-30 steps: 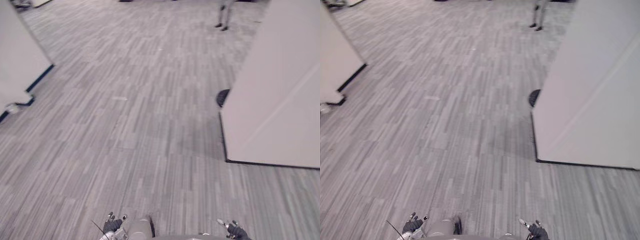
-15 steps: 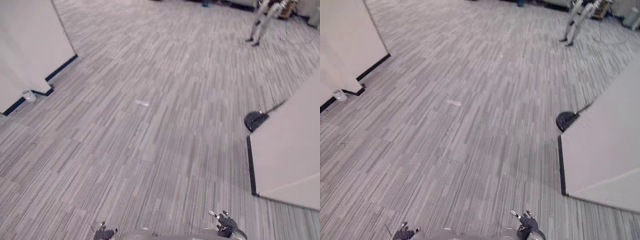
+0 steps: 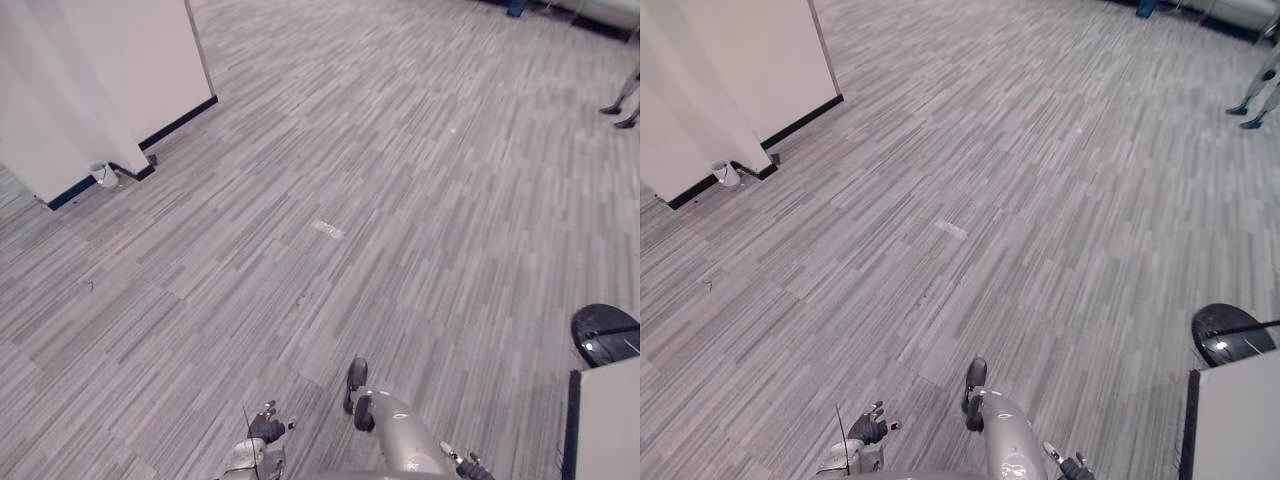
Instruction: Organize washtable
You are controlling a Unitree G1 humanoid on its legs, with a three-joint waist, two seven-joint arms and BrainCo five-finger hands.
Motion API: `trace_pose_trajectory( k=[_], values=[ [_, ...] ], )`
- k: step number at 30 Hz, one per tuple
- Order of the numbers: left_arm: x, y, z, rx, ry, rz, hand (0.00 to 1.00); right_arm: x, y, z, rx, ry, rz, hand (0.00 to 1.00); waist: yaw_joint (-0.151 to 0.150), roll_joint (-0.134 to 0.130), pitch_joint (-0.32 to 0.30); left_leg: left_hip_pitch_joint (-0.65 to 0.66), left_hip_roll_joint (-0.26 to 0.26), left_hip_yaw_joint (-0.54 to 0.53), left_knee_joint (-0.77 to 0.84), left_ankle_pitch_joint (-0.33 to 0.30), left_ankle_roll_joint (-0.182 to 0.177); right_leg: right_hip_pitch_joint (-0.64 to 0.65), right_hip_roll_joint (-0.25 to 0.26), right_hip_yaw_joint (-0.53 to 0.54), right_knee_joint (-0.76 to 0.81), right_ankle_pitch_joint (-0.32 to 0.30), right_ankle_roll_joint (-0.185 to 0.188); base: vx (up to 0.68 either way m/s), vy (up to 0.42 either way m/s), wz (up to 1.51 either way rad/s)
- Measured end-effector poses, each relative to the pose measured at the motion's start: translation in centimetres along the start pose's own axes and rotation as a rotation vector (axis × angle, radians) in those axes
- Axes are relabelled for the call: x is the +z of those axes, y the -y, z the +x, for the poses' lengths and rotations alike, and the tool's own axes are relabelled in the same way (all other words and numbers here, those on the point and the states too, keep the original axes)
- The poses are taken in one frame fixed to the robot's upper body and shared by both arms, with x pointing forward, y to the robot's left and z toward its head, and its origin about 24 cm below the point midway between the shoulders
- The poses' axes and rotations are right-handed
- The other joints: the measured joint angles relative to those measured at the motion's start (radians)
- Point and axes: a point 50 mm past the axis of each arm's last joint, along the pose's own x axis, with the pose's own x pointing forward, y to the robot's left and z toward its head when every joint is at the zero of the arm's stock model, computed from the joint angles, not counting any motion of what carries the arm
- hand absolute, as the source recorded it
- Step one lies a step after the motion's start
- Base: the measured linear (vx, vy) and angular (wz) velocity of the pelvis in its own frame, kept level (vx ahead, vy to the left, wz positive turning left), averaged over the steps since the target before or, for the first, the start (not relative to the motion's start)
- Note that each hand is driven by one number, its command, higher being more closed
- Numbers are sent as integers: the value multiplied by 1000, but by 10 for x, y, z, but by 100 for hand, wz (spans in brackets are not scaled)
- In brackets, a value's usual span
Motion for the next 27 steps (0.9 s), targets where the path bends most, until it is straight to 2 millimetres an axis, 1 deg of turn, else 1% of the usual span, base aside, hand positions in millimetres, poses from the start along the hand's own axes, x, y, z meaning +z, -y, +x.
trace_pose_trajectory(
  k=[1, 2, 3, 4, 5, 6, 7, 8, 9, 10, 11, 12, 13, 14, 15, 16, 17, 18, 19, 20, 21, 22, 23, 24, 25, 26, 27],
  values=[
    [0, -7, 0, 26, 0, -48, 0, 2, -2, 0, 4, 9, 4, 0, 0, 16, -4, -64, 11, -23, 129, 202, -5, 43, 45, 4, -9, -51, -21, 874, -317, -25],
    [-5, -13, -2, 52, -13, -81, 0, 2, -2, 0, 3, 9, -4, 0, 2, 19, -4, -99, 11, -43, 203, 340, -29, 82, 74, 20, -33, -72, -23, 858, -260, -52],
    [-7, -23, -3, 93, -17, -137, 0, 1, -1, 0, 0, 4, -5, 0, 6, 21, -3, -194, 21, -78, 419, 425, -78, 172, 128, 47, -86, -88, -26, 662, -168, -53],
    [-8, -27, -4, 110, -18, -159, 0, 1, -2, 0, 3, 2, -5, 0, 8, 18, -1, -247, 30, -73, 540, 414, -87, 223, 150, 61, -106, -100, -26, 922, -242, -74],
    [-10, -32, -5, 139, -25, -201, 0, 0, -7, 0, 19, 1, -1, 0, 23, 5, 8, -337, 53, -38, 741, 359, -92, 335, 189, 116, -137, -115, -32, 830, -211, -97],
    [-13, -41, -8, 170, -23, -201, 0, 2, -19, 1, 56, 5, -19, 0, 43, -23, 16, -428, 56, -3, 867, 257, -45, 436, 201, 180, -166, -134, -42, 672, -176, -112],
    [-15, -45, -10, 184, -24, -197, 0, 2, -28, 2, 83, 4, -36, 0, 50, -39, 19, -478, 55, 19, 895, 209, -32, 481, 199, 220, -182, -150, -44, 474, -76, -121],
    [-17, -48, -12, 197, -17, -215, 0, 5, -43, 3, 126, 11, -61, 0, 62, -58, 17, -560, 58, 46, 904, 144, -5, 537, 198, 277, -206, -161, -40, 453, -16, -130],
    [-11, -51, -12, 212, 14, -228, 0, 12, -56, 5, 166, 30, -85, 0, 80, -62, 20, -648, 63, 50, 830, 67, 20, 592, 196, 335, -230, -170, -28, 627, 19, -163],
    [-9, -53, -13, 227, 35, -249, 0, 17, -69, 6, 203, 44, -110, 0, 100, -71, 22, -722, 59, 47, 692, 10, 14, 635, 186, 389, -240, -207, -11, 484, 71, -142],
    [-7, -54, -13, 232, 46, -255, 0, 19, -75, 6, 223, 51, -128, 0, 104, -65, 24, -748, 55, 37, 610, -6, 14, 655, 183, 409, -244, -227, -4, 464, 133, -117],
    [-7, -55, -13, 246, 50, -278, 0, 22, -83, 5, 247, 58, -161, 0, 106, -59, 24, -775, 38, 4, 385, -6, 10, 691, 171, 445, -241, -262, 13, 621, 236, -87],
    [-9, -54, -14, 259, 51, -300, 0, 19, -84, 5, 254, 53, -194, 0, 113, -65, 21, -774, 10, -38, 130, 8, -10, 716, 154, 482, -227, -302, 28, 526, 210, -78],
    [-11, -54, -15, 267, 51, -315, 0, 19, -84, 5, 253, 54, -215, 0, 116, -66, 20, -772, 4, -64, 17, 21, -22, 727, 146, 500, -220, -323, 35, 674, 309, -76],
    [-11, -54, -16, 285, 62, -345, 0, 20, -85, 5, 250, 60, -241, 0, 120, -65, 18, -780, 3, -101, -133, 35, -45, 743, 138, 539, -198, -369, 48, 606, 314, -81],
    [-13, -57, -18, 306, 67, -375, 0, 20, -84, 5, 238, 65, -255, 0, 128, -64, 12, -802, 11, -113, -180, 40, -54, 761, 128, 578, -170, -422, 64, 744, 396, -90],
    [-15, -59, -19, 321, 62, -386, 0, 19, -83, 5, 232, 63, -259, 0, 138, -68, 3, -813, 11, -115, -174, 40, -54, 769, 119, 602, -156, -451, 72, 698, 391, -105],
    [-21, -64, -22, 349, 51, -408, 0, 17, -79, 4, 223, 56, -261, 0, 151, -82, -20, -820, 1, -87, -100, 130, -73, 794, 81, 648, -134, -492, 99, 742, 420, -120],
    [-31, -70, -27, 372, 31, -410, 0, 10, -79, 3, 225, 41, -254, 0, 169, -114, -51, -827, -6, -41, -25, 219, -43, 784, 44, 705, -69, -504, 122, 754, 430, -123],
    [-33, -73, -29, 382, 28, -410, 0, 6, -79, 2, 227, 32, -251, 0, 173, -129, -61, -828, -9, -19, 17, 227, -22, 772, 31, 724, -22, -500, 128, 759, 430, -113],
    [-35, -81, -32, 409, 28, -414, 0, -1, -86, -1, 244, 17, -234, 0, 174, -160, -78, -831, -17, 39, 95, 154, 20, 730, 0, 737, 90, -469, 155, 604, 335, -73],
    [-35, -83, -32, 414, 27, -417, 0, -2, -85, -1, 247, 13, -240, 0, 169, -165, -82, -820, -26, 51, 127, 117, 35, 712, -7, 733, 147, -433, 168, 725, 400, -59],
    [-35, -84, -30, 412, 17, -403, 0, -2, -81, 0, 233, 12, -228, 0, 160, -165, -81, -780, -40, 76, 157, 62, 65, 679, -14, 706, 266, -334, 174, 765, 438, -24],
    [-36, -84, -30, 409, 2, -387, 0, -5, -76, 1, 215, 0, -211, 0, 138, -163, -76, -708, -65, 92, 138, 29, 91, 640, -20, 683, 409, -180, 213, 707, 422, -12],
    [-36, -84, -29, 404, -6, -371, 0, -7, -75, 1, 211, -12, -208, 0, 132, -161, -64, -658, -74, 103, 118, 21, 102, 625, -25, 677, 480, -95, 264, 563, 370, -7],
    [-37, -82, -28, 390, -24, -341, 0, -12, -69, 1, 200, -36, -211, 0, 118, -149, -46, -559, -92, 121, 68, 10, 118, 573, -52, 627, 625, -101, 279, 281, 214, -13],
    [-38, -80, -27, 380, -35, -326, 0, -12, -63, 1, 190, -30, -206, 0, 111, -137, -41, -487, -100, 134, 16, 4, 127, 521, -87, 553, 702, -137, 260, 286, 255, -26]
  ],
)
